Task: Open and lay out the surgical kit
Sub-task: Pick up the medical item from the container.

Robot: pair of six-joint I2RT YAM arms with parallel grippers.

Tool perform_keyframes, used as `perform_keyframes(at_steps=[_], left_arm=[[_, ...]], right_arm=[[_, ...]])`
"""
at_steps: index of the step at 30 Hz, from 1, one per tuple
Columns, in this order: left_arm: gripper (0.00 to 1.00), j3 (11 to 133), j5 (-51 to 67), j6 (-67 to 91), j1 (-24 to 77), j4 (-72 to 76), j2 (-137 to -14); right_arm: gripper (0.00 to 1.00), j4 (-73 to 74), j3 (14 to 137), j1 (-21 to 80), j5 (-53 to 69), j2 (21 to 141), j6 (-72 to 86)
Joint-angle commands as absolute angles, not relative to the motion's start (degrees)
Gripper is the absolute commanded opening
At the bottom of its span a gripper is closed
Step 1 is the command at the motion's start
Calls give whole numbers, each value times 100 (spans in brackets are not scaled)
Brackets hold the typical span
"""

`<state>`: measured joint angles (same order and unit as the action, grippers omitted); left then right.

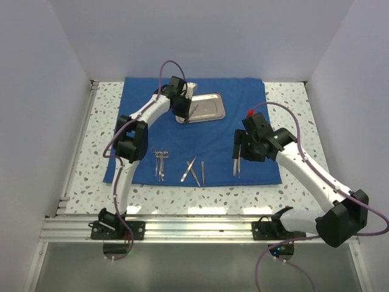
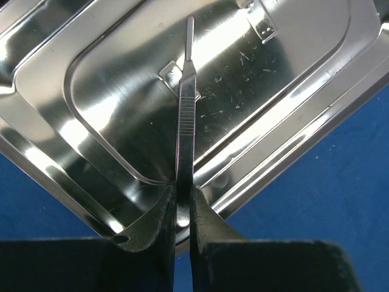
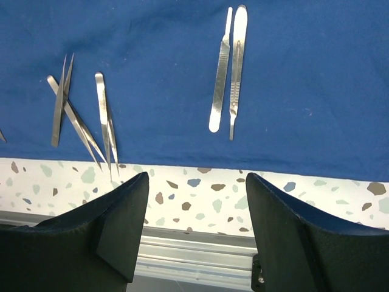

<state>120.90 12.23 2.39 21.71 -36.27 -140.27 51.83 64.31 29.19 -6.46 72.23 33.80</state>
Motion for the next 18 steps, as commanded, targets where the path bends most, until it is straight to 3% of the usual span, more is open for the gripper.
perform_keyframes(at_steps=[1, 18], left_arm=[[0, 12593, 1389, 606, 2206, -3946, -14054], [0, 11910, 1266, 1775, 2363, -3797, -12824]], right_arm=[[68, 5142, 6407, 2909, -668, 6935, 3480], [69, 5247, 6170, 2909, -834, 6136, 3524]])
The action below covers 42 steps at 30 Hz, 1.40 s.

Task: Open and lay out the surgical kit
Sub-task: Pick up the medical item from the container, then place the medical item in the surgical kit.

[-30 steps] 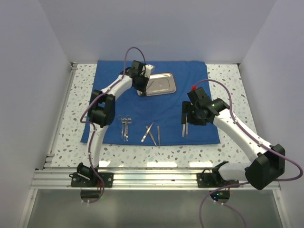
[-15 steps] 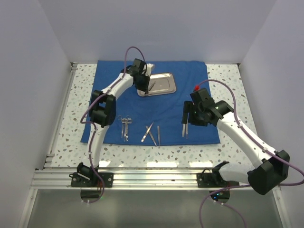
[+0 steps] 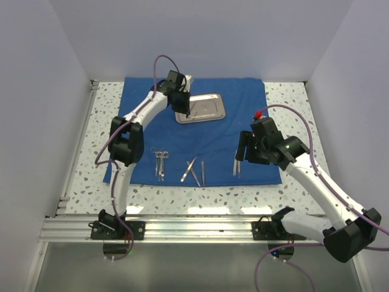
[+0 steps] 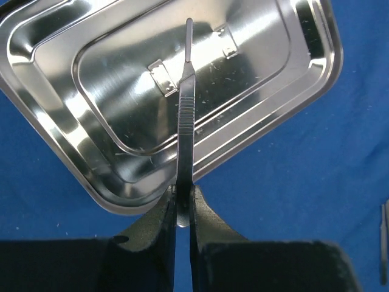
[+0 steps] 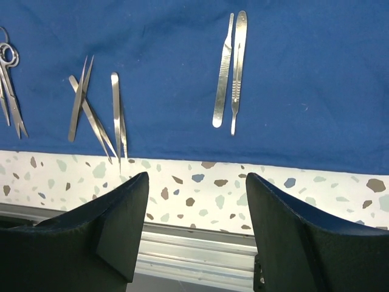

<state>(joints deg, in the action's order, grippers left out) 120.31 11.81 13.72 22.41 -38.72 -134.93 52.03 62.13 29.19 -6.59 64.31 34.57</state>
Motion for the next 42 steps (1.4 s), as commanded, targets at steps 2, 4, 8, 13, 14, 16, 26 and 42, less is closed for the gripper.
perform_keyframes(at_steps=[2, 4, 8, 13, 14, 16, 26, 42], left_arm=[[0, 11787, 1152, 1976, 2530, -3832, -12588], [0, 11515, 968, 2170, 2855, -3850, -12411], [0, 10751, 589, 3195, 3444, -3648, -11683], [0, 9441, 63, 4384, 4297, -3121, -11031], [0, 9335, 27, 4742, 4411, -3103, -10935], [0, 9054, -315, 5061, 4745, -2998, -10864], [0, 8727, -835, 6126, 5678, -2215, -11336], [54, 9289, -615, 5994, 5836, -2408, -11883]], right_arm=[[69, 5282, 6152, 2909, -914, 6039, 3507], [69, 5326, 6187, 2909, -1010, 5916, 3489], [70, 5466, 6354, 2909, -1256, 5696, 3480], [71, 5809, 6600, 2900, -1862, 5388, 3559], [71, 5940, 6627, 2900, -2081, 5266, 3577], [71, 6090, 6680, 2909, -2293, 5142, 3656], [72, 6828, 6320, 2900, -2443, 4211, 3858], [74, 7515, 6302, 2909, -2681, 3481, 4104]])
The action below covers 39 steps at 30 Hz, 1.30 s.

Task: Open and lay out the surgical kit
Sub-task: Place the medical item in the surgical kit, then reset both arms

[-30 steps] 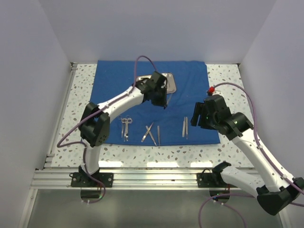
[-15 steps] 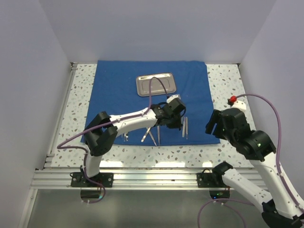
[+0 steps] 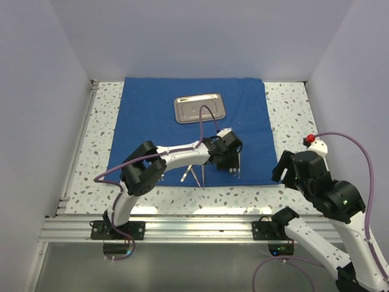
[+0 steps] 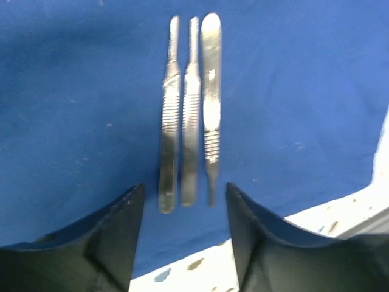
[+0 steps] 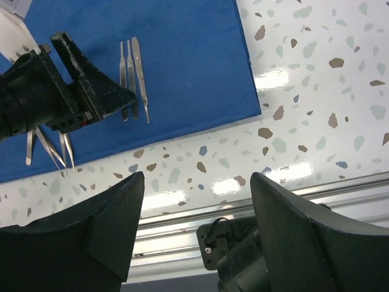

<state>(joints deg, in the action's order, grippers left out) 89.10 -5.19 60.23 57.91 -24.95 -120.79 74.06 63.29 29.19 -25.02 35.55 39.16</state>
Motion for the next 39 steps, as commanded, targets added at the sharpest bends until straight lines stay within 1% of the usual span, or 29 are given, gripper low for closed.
perform_keyframes(at_steps=[1, 2, 4, 5, 8, 11, 12, 13, 15, 16, 17, 21, 22, 24, 26, 27, 30, 34, 36, 39], left_arm=[[62, 9368, -624, 5916, 5836, -2478, -11813], [79, 9578, -633, 5863, 5827, -2583, -11778], [83, 9808, -659, 5731, 5836, -2917, -11585], [87, 10026, -668, 5661, 5836, -3022, -11497], [88, 10431, -922, 5328, 5836, -3672, -11032], [88, 10451, -1387, 4572, 5827, -4121, -10373], [87, 10354, -1711, 4344, 5827, -4279, -10171], [87, 10040, -1888, 3924, 5827, -4359, -9717], [87, 9548, -2457, 3544, 5827, -4482, -9187], [87, 9049, -2652, 3237, 5827, -4535, -8636], [87, 8826, -2846, 3121, 5827, -4587, -8370], [90, 8061, -3943, 3015, 5810, -5062, -7043], [92, 7816, -4059, 3006, 5801, -5089, -6535], [93, 7560, -4349, 2945, 5783, -5011, -6067], [98, 7269, -4656, 2918, 5783, -5018, -5486], [100, 7216, -5119, 3109, 5783, -5175, -5197], [100, 6865, -5650, 3120, 5774, -5064, -4765], [100, 6198, -5801, 2472, 5774, -4413, -4106], [100, 6056, -5827, 2295, 5774, -4246, -4069], [100, 5907, -5932, 2101, 5766, -4192, -4323]], right_arm=[[75, 7480, 6293, 2909, -2681, 3472, 4104], [75, 7462, 6267, 2909, -2637, 3446, 4104], [75, 7392, 6267, 2909, -2576, 3437, 4104], [75, 7331, 6258, 2900, -2506, 3419, 4070], [78, 6831, 6240, 2909, -1953, 3296, 3789], [82, 6400, 6345, 2900, -1417, 3235, 3560], [86, 6320, 6372, 2900, -1311, 3252, 3377], [88, 6224, 6398, 2909, -1249, 3261, 3340], [94, 6161, 6416, 2909, -1300, 3243, 3235], [96, 6109, 6407, 2900, -1370, 3217, 3217], [98, 6082, 6355, 2909, -1380, 3199, 3199], [99, 5626, 6039, 2909, -1100, 2954, 3006], [99, 5407, 5977, 2909, -1012, 2910, 2980], [99, 5248, 5828, 2909, -879, 2778, 3006], [99, 5159, 5844, 2909, -888, 2777, 3041], [99, 5211, 5880, 2909, -905, 2812, 3058], [99, 5361, 6038, 2909, -993, 2970, 3094], [99, 5738, 6257, 2900, -1046, 3129, 3050], [99, 5783, 6275, 2909, -1037, 3103, 2980], [99, 5748, 6293, 2900, -958, 2945, 2909]])
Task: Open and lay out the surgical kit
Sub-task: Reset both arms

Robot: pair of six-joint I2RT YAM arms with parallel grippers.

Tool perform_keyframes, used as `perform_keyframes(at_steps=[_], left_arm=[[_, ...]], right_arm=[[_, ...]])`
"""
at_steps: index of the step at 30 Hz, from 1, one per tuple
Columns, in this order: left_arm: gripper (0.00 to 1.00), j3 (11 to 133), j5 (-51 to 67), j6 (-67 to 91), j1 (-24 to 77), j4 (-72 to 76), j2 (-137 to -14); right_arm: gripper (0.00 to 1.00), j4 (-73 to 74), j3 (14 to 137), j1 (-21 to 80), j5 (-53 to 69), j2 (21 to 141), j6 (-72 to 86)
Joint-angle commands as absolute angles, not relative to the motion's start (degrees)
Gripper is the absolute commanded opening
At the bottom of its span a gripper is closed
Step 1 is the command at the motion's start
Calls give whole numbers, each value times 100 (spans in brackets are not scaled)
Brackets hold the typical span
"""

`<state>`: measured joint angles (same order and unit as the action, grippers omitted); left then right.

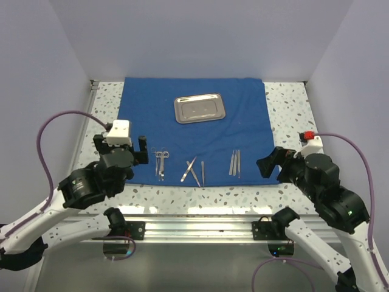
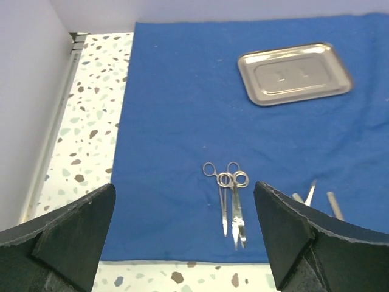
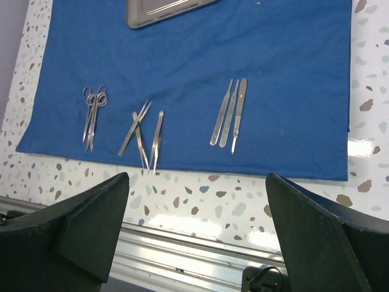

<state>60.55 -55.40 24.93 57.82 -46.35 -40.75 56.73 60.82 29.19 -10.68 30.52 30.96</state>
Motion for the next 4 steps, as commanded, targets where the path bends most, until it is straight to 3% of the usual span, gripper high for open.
perform_keyframes(at_steps=[1, 4], left_arm=[[100, 5802, -5985, 2005, 5766, -4140, -4385], [100, 5626, -6292, 1776, 5757, -3824, -4666]], right_arm=[[99, 5739, 6319, 2909, -897, 2936, 2900], [99, 5994, 6538, 2900, -993, 2927, 2874]])
